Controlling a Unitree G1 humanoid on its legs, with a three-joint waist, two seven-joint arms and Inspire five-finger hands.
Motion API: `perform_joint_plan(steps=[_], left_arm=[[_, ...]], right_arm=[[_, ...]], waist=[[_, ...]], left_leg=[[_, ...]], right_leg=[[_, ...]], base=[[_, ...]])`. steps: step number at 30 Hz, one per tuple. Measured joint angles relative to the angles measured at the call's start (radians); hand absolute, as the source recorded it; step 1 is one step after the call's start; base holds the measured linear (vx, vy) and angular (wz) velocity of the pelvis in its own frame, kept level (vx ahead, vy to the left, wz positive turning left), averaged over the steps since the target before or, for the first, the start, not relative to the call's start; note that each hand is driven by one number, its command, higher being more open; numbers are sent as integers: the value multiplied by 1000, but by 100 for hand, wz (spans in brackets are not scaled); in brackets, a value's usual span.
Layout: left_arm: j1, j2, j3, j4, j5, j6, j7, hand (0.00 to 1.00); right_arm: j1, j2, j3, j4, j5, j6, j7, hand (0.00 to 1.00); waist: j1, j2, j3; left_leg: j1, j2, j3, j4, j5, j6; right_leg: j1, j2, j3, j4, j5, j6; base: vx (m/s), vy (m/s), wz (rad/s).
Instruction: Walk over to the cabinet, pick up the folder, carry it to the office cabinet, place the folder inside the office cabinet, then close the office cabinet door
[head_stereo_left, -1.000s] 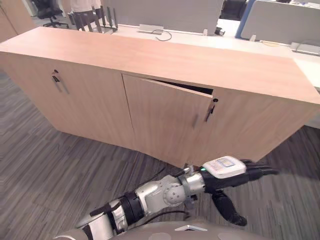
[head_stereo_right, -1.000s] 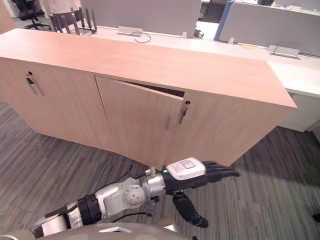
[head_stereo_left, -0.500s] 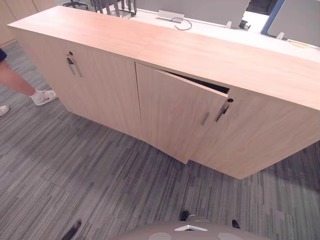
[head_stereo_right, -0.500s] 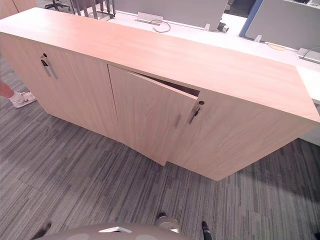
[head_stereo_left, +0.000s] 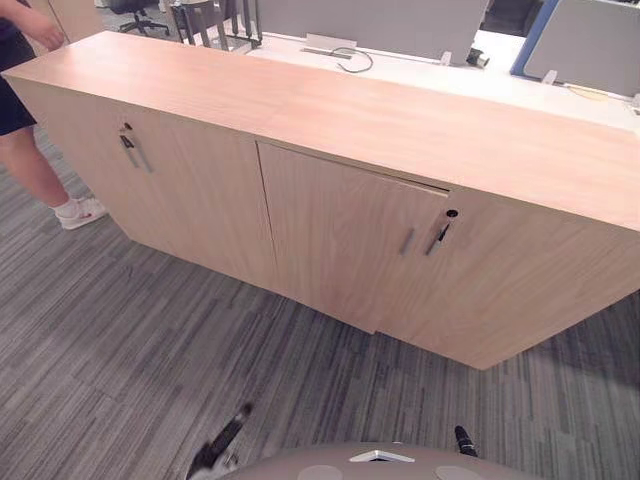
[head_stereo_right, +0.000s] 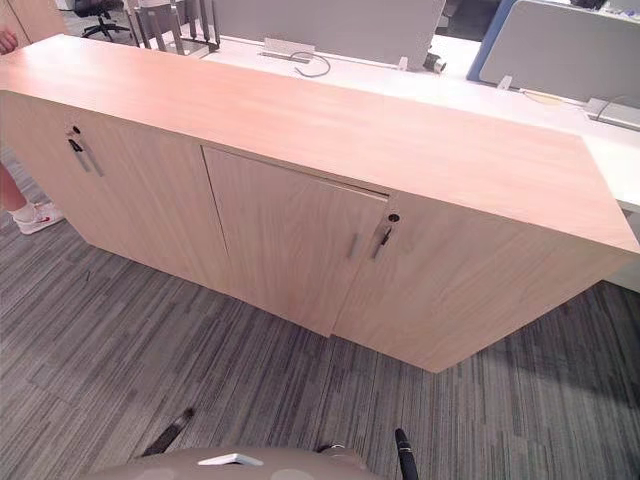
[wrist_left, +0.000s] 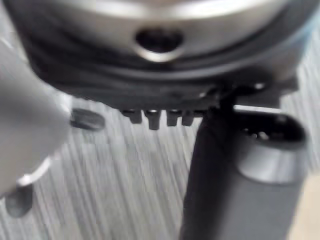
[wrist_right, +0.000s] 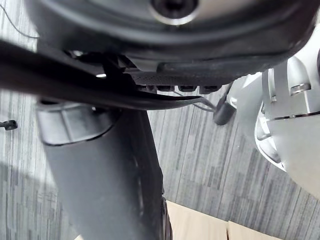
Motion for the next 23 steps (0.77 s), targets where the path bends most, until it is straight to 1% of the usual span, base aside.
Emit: perform_joint_plan(steps=[1, 2, 3, 4, 5, 6, 7, 8, 9, 10, 11, 12, 13, 14, 15, 16, 17, 18, 20, 21, 23], left_arm=[[-40, 4, -97, -2, -25, -4, -1, 100], [-60, 8, -154, -3, -48, -7, -7, 100], [-89, 10, -207, -11, -84, -16, -21, 100], [-98, 10, -230, -18, -94, -18, -27, 100], [-108, 7, -267, -32, -116, -19, -45, 100], [-109, 4, -298, -34, -129, -17, -66, 100], [-105, 3, -303, -34, -138, -16, -70, 100], [-98, 2, -304, -33, -152, -16, -72, 100], [-84, 1, -304, -33, -157, -16, -70, 100], [-76, 0, -304, -33, -161, -16, -70, 100], [-76, -2, -304, -42, -168, -12, -53, 100], [-74, 0, -295, -44, -193, -16, -41, 100], [-66, 0, -283, -46, -199, -21, -36, 100], [-45, -6, -241, -56, -200, -33, -19, 100], [-27, -17, -199, -63, -197, -53, -2, 100], [-22, -17, -179, -67, -194, -64, 4, 100], [-8, -18, -146, -72, -190, -80, 11, 100], [4, -16, -117, -72, -190, -86, 18, 100], [46, 0, -67, -58, -189, -82, 18, 100], [61, 1, -55, -52, -191, -79, 12, 100], [95, 1, -17, -28, -218, -57, -28, 100]], right_arm=[[-8, -5, 9, 1, 0, -6, -5, 100], [-16, -12, 10, 2, 0, -7, -8, 100], [-31, -15, 13, 13, 0, -7, -9, 100], [-40, -15, 13, 17, 1, -7, -9, 100], [-51, -15, 5, 20, 1, -7, -9, 100], [-57, -16, -14, 20, 1, -6, -9, 100], [-57, -18, -15, 19, 0, -7, -10, 100], [-57, -22, -14, 19, 0, -7, -10, 100], [-67, -26, -8, 22, 0, -8, -11, 100], [-71, -31, 3, 29, 0, -9, -14, 100], [-77, -48, 30, 40, 0, -14, -20, 100], [-84, -60, 46, 52, 1, -20, -25, 100], [-90, -63, 52, 57, 1, -25, -30, 100], [-89, -63, 67, 55, 1, -30, -34, 100], [-85, -65, 81, 51, 4, -34, -36, 100], [-85, -63, 88, 52, 5, -34, -36, 100], [-87, -61, 103, 52, 6, -36, -36, 100], [-88, -55, 109, 52, 6, -42, -37, 100], [-82, -34, 124, 51, 8, -54, -35, 100], [-73, -31, 126, 51, 8, -54, -33, 100], [-53, -24, 143, 40, 8, -53, -26, 100]], waist=[[-3, 4, 1], [-7, 6, 1], [-23, 4, 6], [-30, 1, 9], [-31, 0, 15], [-24, 8, 25], [-23, 13, 29], [-23, 19, 35], [-18, 23, 49], [-11, 28, 62], [-2, 42, 83], [11, 55, 90], [19, 62, 95], [30, 64, 94], [25, 63, 83], [27, 57, 77], [33, 50, 76], [35, 41, 78], [34, 18, 63], [35, 13, 59], [37, 2, 39]], left_leg=[[3, 3, 0, 3, -3, -1], [2, 6, 0, 7, -7, -5], [-9, 16, 2, 44, -29, -4], [-18, 26, 4, 82, -49, -6], [-48, 58, 7, 190, -105, -1], [-87, 107, -13, 341, -166, 9], [-108, 122, -33, 402, -185, 16], [-141, 146, -72, 491, -201, 18], [-195, 152, -177, 594, -230, 18], [-211, 140, -248, 611, -246, 13], [-240, 119, -363, 606, -268, 2], [-260, 90, -450, 563, -269, 0], [-263, 76, -490, 526, -265, -1], [-237, 47, -506, 503, -235, 6], [-214, 20, -492, 472, -224, 17], [-214, 9, -492, 475, -223, 18], [-210, -5, -489, 472, -223, 19], [-200, -11, -476, 458, -221, 21], [-171, -26, -455, 411, -214, 33], [-160, -30, -447, 394, -210, 39], [-126, -41, -438, 328, -192, 49]], right_leg=[[2, 4, 9, 0, 0, 0], [2, 6, 20, 0, -1, -1], [1, 7, 29, 2, -5, -3], [1, 6, 34, 4, -9, -3], [0, 8, 51, 13, -19, -4], [1, 13, 71, 31, -34, -5], [2, 16, 82, 37, -41, -8], [5, 21, 93, 37, -49, -15], [11, 19, 111, 35, -54, -19], [13, 19, 125, 35, -56, -20], [21, 19, 146, 36, -56, -20], [21, 14, 176, 42, -53, -5], [22, 8, 195, 53, -54, 6], [19, -10, 236, 83, -57, 34], [15, -21, 261, 89, -51, 52], [7, -28, 278, 83, -50, 54], [10, -36, 300, 67, -41, 64], [14, -40, 310, 55, -34, 63], [26, -44, 327, 18, -18, 72], [30, -45, 330, 8, -14, 75], [43, -46, 331, -24, -2, 76]], base=[[45, -18, -12], [40, -13, -16], [31, -18, -14], [23, -24, -25], [11, -33, -43], [-3, -23, -49], [-15, -8, -41], [-22, 33, -27], [-23, 65, -28], [-18, 142, -41], [-14, 210, -57], [-2, 229, -66], [13, 251, -83], [80, 275, -66], [80, 271, -49], [86, 213, -26], [63, 151, -26], [94, 140, -33], [104, 95, -27], [76, 40, -22], [81, 18, -12]])
